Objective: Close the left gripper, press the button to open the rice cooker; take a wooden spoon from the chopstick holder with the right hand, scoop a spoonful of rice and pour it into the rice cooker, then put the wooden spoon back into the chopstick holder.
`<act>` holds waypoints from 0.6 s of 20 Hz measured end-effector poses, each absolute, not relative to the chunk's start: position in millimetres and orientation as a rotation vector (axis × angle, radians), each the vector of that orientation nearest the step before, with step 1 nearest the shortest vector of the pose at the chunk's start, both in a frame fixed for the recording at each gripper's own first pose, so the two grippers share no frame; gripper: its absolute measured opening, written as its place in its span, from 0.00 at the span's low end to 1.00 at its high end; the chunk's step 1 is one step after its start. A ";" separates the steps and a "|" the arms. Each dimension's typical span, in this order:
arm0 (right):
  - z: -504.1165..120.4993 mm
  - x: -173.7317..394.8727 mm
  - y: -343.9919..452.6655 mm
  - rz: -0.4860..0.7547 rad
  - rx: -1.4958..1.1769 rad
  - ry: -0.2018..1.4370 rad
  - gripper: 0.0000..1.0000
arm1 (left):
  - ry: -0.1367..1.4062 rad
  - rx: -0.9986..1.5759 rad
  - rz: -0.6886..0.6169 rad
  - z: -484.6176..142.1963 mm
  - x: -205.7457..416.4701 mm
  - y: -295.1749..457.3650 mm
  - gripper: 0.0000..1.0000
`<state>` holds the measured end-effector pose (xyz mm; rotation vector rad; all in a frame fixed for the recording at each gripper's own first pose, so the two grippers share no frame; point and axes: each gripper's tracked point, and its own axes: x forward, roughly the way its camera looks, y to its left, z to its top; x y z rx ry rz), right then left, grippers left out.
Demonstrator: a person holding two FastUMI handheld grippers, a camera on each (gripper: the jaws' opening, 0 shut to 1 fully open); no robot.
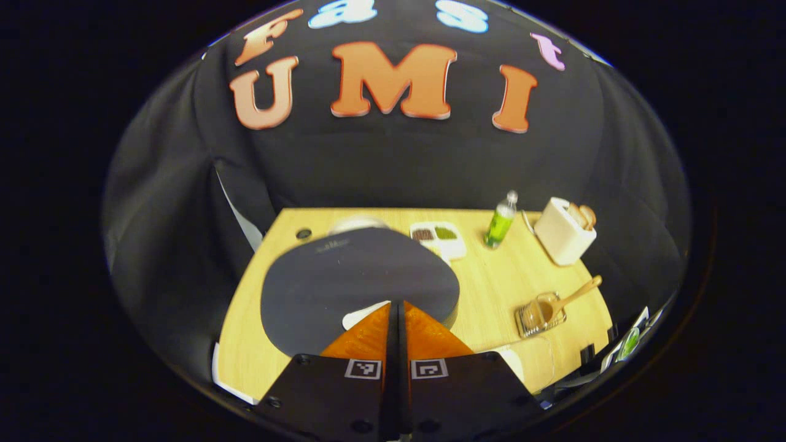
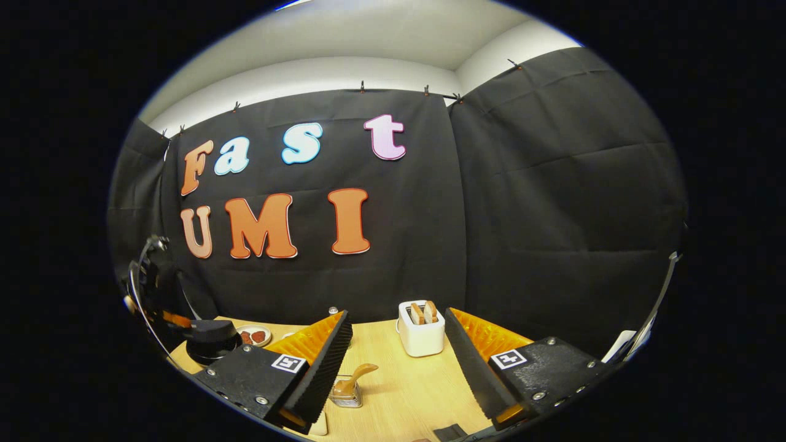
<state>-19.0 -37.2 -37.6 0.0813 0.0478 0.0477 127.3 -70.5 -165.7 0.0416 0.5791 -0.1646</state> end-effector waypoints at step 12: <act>-77.0 33.3 -2.9 0.080 0.100 0.086 0.94 | 0.135 -0.024 -0.085 18.1 89.5 -38.4 0.04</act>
